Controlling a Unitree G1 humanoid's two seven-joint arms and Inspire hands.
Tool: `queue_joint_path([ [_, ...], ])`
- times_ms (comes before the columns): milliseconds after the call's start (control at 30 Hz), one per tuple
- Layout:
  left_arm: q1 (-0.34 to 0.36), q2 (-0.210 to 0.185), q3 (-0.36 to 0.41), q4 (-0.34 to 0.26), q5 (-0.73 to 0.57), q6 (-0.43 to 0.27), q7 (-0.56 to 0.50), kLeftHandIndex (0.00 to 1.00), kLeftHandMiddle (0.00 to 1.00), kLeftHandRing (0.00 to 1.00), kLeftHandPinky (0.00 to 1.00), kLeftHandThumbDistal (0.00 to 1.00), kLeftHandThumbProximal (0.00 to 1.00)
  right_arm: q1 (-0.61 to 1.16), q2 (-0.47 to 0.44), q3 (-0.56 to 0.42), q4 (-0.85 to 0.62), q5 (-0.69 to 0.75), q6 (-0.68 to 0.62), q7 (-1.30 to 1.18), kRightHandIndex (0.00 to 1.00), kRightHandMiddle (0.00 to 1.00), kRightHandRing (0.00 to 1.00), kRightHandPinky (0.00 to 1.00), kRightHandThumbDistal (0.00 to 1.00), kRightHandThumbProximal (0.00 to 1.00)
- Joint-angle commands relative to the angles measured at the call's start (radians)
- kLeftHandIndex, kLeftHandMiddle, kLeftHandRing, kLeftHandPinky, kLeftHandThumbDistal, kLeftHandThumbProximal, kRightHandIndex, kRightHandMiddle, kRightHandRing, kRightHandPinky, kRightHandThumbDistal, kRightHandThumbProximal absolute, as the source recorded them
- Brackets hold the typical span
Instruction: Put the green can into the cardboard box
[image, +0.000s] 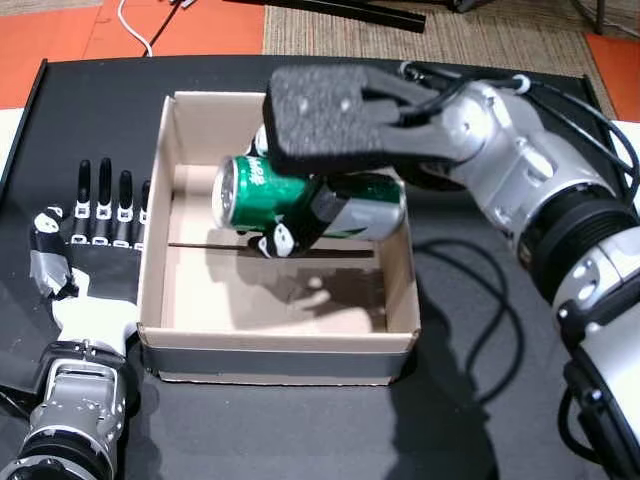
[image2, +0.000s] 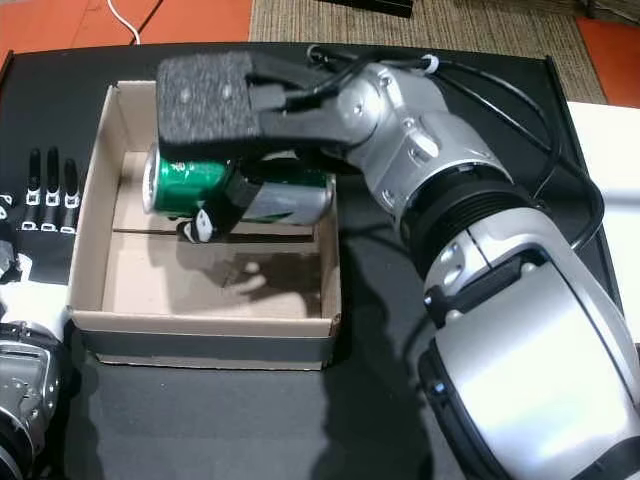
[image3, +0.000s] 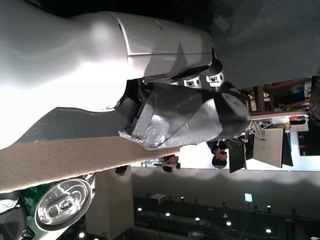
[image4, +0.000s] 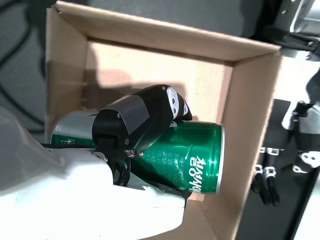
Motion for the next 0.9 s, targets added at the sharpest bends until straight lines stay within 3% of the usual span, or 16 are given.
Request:
queue_joint_path([
  [0,0.037,-0.021,0.001,0.019,0.001,0.004,0.016,0.42,0.46,0.59,0.69,0.00,0.74,-0.012,0.009,-0.013,-0.017,0.028,0.002,-0.005,0.14,0.17,0.26,0.37,0.22,0.00],
  [133,0.036,-0.026,0.003,0.019,-0.001,-0.001,0.015,0.40,0.45,0.57,0.70,0.00,0.74,0.001,0.010,-0.011,-0.015,0.022,-0.008,-0.036,0.18,0.19,0.28,0.41,0.20,0.00],
  [333,0.036,-0.027,-0.001,0.019,0.003,0.000,0.009,0.42,0.45,0.59,0.70,0.00,0.74,0.008,-0.004,-0.015,-0.022,0.024,-0.051,-0.112,0.33,0.30,0.39,0.51,0.18,0.03],
  [367,0.036,-0.027,-0.001,0.019,0.003,0.000,0.011,0.42,0.45,0.59,0.69,0.00,0.74,0.008,-0.006,-0.017,-0.021,0.027,-0.055,-0.110,0.40,0.36,0.44,0.54,0.29,0.08],
  [400,0.036,-0.027,0.000,0.020,0.002,0.002,0.009,0.42,0.45,0.60,0.69,0.00,0.75,0.007,-0.007,-0.018,-0.021,0.029,-0.059,-0.107,0.46,0.41,0.49,0.56,0.30,0.12],
  [433,0.036,-0.026,0.001,0.020,0.002,0.003,0.008,0.41,0.44,0.59,0.69,0.00,0.75,0.006,-0.009,-0.015,-0.020,0.026,-0.067,-0.097,0.57,0.54,0.60,0.63,0.37,0.21],
  [467,0.036,-0.025,0.002,0.020,0.001,0.004,0.007,0.40,0.44,0.59,0.68,0.00,0.75,0.004,-0.011,-0.012,-0.019,0.024,-0.075,-0.082,0.66,0.63,0.69,0.70,0.47,0.29],
  [500,0.035,-0.024,0.003,0.020,-0.001,0.005,0.007,0.40,0.43,0.57,0.68,0.00,0.76,0.001,-0.013,-0.009,-0.017,0.023,-0.078,-0.064,0.73,0.72,0.79,0.80,0.63,0.37],
  [567,0.035,-0.023,0.005,0.020,-0.002,0.005,0.011,0.39,0.42,0.56,0.66,0.00,0.75,-0.004,-0.014,-0.003,-0.015,0.017,-0.074,-0.042,0.83,0.87,0.95,0.94,0.82,0.42],
  [633,0.034,-0.021,0.007,0.021,-0.002,0.008,0.013,0.39,0.42,0.55,0.65,0.00,0.74,-0.008,-0.014,0.003,-0.014,0.008,-0.063,-0.040,0.88,0.97,1.00,1.00,0.96,0.46],
  [700,0.029,-0.020,0.007,0.021,0.000,0.006,0.033,0.40,0.42,0.55,0.67,0.00,0.76,-0.011,-0.016,0.006,-0.014,0.005,-0.057,-0.044,0.90,1.00,1.00,1.00,1.00,0.53],
  [867,0.023,-0.019,0.007,0.020,0.002,0.004,0.048,0.40,0.42,0.55,0.68,0.00,0.78,-0.009,-0.020,-0.016,-0.017,0.027,-0.044,-0.053,0.92,1.00,1.00,1.00,1.00,0.58],
])
